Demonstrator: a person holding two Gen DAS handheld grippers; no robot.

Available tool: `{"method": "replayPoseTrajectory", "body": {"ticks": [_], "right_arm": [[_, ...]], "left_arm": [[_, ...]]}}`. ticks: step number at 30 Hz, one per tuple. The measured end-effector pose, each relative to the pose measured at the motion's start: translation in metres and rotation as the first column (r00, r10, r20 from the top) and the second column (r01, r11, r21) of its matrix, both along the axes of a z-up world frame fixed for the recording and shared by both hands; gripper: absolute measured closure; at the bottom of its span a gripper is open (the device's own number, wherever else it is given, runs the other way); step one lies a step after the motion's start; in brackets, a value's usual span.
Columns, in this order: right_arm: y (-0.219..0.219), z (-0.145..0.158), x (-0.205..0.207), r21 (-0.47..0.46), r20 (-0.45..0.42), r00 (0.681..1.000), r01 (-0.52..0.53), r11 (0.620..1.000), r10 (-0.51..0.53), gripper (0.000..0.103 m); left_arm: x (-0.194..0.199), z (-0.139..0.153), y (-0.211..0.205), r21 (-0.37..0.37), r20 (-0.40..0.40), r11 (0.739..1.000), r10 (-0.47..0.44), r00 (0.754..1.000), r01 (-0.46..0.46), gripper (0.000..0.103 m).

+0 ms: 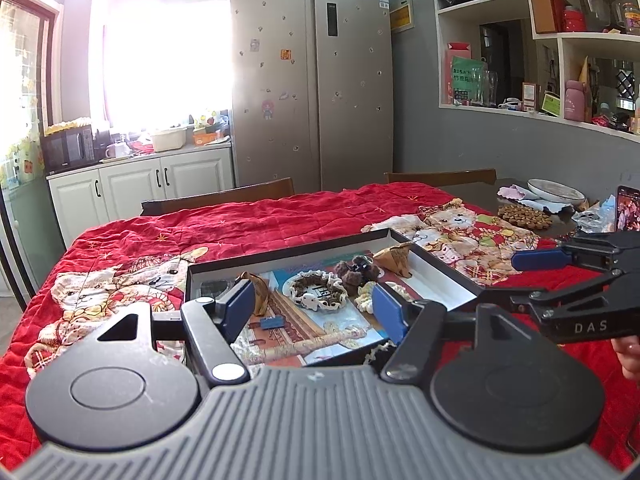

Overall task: Organize objects
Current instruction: 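Withdraw both grippers from the tray back toward the remaining items, then move the left gripper to the blue scrunchie while the right approaches the brown fuzzy clip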

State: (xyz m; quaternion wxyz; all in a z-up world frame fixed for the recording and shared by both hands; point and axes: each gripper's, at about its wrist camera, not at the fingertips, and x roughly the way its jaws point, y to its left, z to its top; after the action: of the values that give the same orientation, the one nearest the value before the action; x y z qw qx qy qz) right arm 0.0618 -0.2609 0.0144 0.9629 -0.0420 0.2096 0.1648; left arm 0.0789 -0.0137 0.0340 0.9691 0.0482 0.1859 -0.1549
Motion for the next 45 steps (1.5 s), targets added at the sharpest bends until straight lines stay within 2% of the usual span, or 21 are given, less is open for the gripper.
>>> {"method": "replayPoseTrajectory", "body": {"ticks": [7, 12, 18, 20, 22, 26, 30, 33, 38, 42, 45], "right_arm": [[-0.005, -0.012, -0.009, 0.013, -0.027, 1.0, 0.003, 1.0, -0.002, 0.037], [-0.005, -0.018, -0.014, 0.007, -0.036, 0.999, -0.002, 1.0, 0.003, 0.037], [0.0, -0.024, -0.018, -0.011, -0.055, 0.998, -0.027, 1.0, 0.026, 0.036], [0.001, -0.026, -0.019, -0.019, -0.051, 0.998, -0.024, 1.0, 0.023, 0.028], [0.001, -0.026, -0.021, -0.018, -0.035, 0.999, -0.011, 1.0, 0.01, 0.013], [0.001, -0.026, -0.025, -0.026, -0.015, 1.0, -0.019, 0.999, 0.019, 0.004], [0.004, -0.03, -0.028, -0.027, -0.031, 0.998, -0.063, 0.998, 0.062, 0.004], [0.004, -0.036, -0.028, -0.018, -0.044, 0.998, -0.05, 0.999, 0.049, 0.004], [0.002, -0.045, -0.024, -0.002, -0.078, 0.997, -0.022, 1.0, 0.022, 0.014], [0.003, -0.054, -0.02, -0.017, -0.095, 0.995, -0.021, 1.0, 0.019, 0.015], [0.003, -0.06, -0.017, -0.018, -0.115, 0.993, -0.022, 1.0, 0.02, 0.021]], "left_arm": [[-0.006, -0.013, 0.004, 0.008, -0.035, 1.0, 0.004, 0.999, -0.004, 0.026], [-0.008, -0.022, 0.009, -0.008, -0.066, 1.0, 0.02, 0.998, -0.02, 0.019], [-0.014, -0.027, 0.007, -0.003, -0.062, 1.0, 0.007, 0.998, -0.007, 0.014], [-0.017, -0.029, 0.006, 0.004, -0.055, 1.0, 0.006, 0.998, -0.006, 0.009], [-0.019, -0.03, 0.005, 0.002, -0.047, 1.0, 0.004, 0.999, -0.004, 0.004], [-0.023, -0.031, 0.005, -0.022, -0.038, 1.0, 0.009, 0.999, -0.01, 0.002], [-0.023, -0.036, 0.007, -0.033, -0.054, 0.999, 0.027, 0.998, -0.029, 0.001], [-0.02, -0.043, 0.007, -0.02, -0.082, 0.999, 0.028, 0.996, -0.03, 0.002], [-0.015, -0.058, 0.007, -0.015, -0.136, 1.0, 0.016, 0.991, -0.019, 0.01], [-0.008, -0.071, 0.005, -0.004, -0.175, 1.0, 0.019, 0.984, -0.02, 0.013], [-0.004, -0.077, 0.006, -0.013, -0.195, 1.0, 0.022, 0.98, -0.025, 0.014]]}}
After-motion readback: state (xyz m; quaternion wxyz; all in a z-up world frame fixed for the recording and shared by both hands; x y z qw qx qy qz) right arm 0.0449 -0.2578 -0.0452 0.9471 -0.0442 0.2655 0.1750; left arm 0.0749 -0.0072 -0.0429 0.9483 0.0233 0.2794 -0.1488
